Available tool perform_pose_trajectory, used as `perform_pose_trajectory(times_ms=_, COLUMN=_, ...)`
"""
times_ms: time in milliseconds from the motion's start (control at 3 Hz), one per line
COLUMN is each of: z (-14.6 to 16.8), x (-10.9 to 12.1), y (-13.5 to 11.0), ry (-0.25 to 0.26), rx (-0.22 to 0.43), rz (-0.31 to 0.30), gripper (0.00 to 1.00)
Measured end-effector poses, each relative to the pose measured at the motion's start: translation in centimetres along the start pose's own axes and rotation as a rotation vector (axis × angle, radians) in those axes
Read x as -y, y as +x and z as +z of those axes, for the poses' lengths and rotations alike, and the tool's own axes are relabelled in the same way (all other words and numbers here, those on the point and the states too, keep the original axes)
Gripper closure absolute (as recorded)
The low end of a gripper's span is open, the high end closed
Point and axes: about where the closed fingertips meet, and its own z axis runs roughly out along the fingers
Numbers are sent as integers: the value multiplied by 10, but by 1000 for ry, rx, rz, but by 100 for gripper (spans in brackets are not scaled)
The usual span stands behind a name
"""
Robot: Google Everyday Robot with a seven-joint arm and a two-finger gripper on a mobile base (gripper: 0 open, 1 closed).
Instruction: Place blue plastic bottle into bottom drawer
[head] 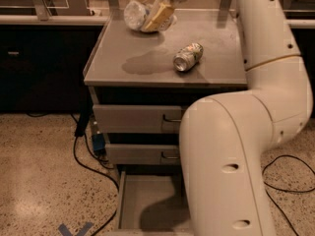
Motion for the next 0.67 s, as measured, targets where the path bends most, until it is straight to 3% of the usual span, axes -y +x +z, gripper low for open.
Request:
perform_pose_trajectory(times_ms=333, z=-42, x=-8, y=-11, ry=42, rx=-8, rz=7, gripper=100)
perform_pose_trajectory(times_ms=667, z=-96, x=-44, y=-39, ry=77, rx=-41, rz=22, gripper=100)
